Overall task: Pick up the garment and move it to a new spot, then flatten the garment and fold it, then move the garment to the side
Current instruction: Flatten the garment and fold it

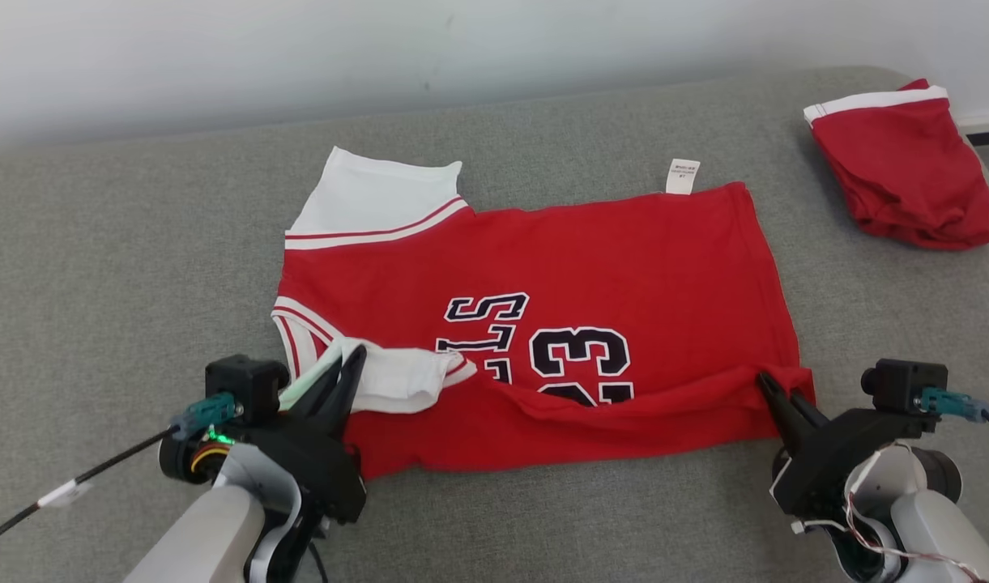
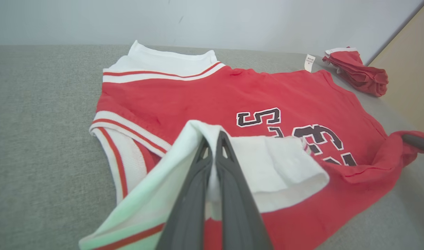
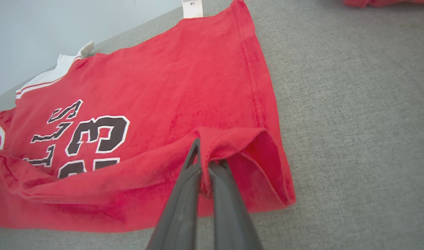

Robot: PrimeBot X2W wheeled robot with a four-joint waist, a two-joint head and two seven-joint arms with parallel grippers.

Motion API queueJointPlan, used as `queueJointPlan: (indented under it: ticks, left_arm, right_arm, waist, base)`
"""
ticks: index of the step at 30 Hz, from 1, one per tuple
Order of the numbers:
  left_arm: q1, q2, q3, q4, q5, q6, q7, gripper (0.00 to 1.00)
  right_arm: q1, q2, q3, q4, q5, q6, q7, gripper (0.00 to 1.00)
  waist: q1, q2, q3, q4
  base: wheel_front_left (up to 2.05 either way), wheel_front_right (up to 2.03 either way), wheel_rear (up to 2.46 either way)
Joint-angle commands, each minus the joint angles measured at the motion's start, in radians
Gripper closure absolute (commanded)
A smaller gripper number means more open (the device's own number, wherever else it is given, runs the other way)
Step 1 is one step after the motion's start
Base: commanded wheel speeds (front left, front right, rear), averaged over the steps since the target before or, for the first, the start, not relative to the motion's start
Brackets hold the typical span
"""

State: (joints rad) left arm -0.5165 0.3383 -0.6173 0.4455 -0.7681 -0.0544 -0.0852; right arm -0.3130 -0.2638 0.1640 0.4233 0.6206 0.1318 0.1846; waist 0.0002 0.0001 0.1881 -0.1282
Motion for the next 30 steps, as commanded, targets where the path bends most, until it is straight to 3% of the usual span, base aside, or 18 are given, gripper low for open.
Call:
queueJointPlan:
  ticks: [1,4,5,6,7,16,24,30]
  left_arm:
    - [-0.014,-0.008,-0.001,0.016,0.009,-0.009,-0.011,1.00]
    - [-0.053,-0.031,-0.010,0.087,0.017,-0.025,-0.037,1.00]
    - [-0.066,-0.040,-0.012,0.105,0.017,-0.030,-0.054,0.73]
    - [-0.074,-0.046,-0.014,0.124,0.019,-0.034,-0.068,0.00]
    - [-0.081,-0.053,-0.016,0.144,0.022,-0.039,-0.087,0.00]
    - [-0.031,-0.072,0.038,0.223,0.035,-0.038,-0.177,0.00]
    - [0.136,-0.040,0.073,0.132,0.088,0.011,-0.180,0.00]
    - [0.211,-0.028,0.081,0.099,0.075,0.035,-0.176,0.00]
  right_arm:
    - [-0.015,0.004,0.005,0.013,0.002,-0.002,-0.009,1.00]
    - [-0.055,-0.007,0.020,0.069,-0.008,-0.002,-0.036,1.00]
    - [-0.066,-0.010,0.022,0.084,-0.009,-0.002,-0.051,0.78]
    - [-0.074,-0.014,0.029,0.098,-0.014,-0.002,-0.065,0.09]
    - [-0.080,-0.021,0.033,0.113,-0.021,-0.002,-0.082,0.00]
    - [-0.045,-0.084,0.093,0.163,-0.030,-0.002,-0.220,0.00]
    - [0.032,-0.137,0.100,0.159,-0.046,-0.002,-0.258,0.00]
    - [0.032,-0.134,0.083,0.178,-0.052,-0.002,-0.269,0.00]
  waist:
    - [-0.0002,-0.0001,0.003,-0.001]
    - [-0.0002,-0.0001,0.005,0.003]
    - [-0.0002,-0.0001,0.004,0.005]
    - [-0.0002,-0.0001,0.004,0.007]
    - [-0.0002,-0.0001,0.001,0.009]
    - [-0.0002,-0.0001,-0.040,0.035]
    - [-0.0002,-0.0001,-0.044,0.052]
    - [-0.0002,-0.0001,-0.029,0.057]
  base:
    - [0.00,0.00,0.00]
    - [0.00,0.00,0.00]
    - [0.00,0.00,0.00]
    - [0.00,0.00,0.00]
    - [0.00,0.00,0.00]
    - [0.00,0.00,0.00]
    - [0.00,0.00,0.00]
    - [0.00,0.00,0.00]
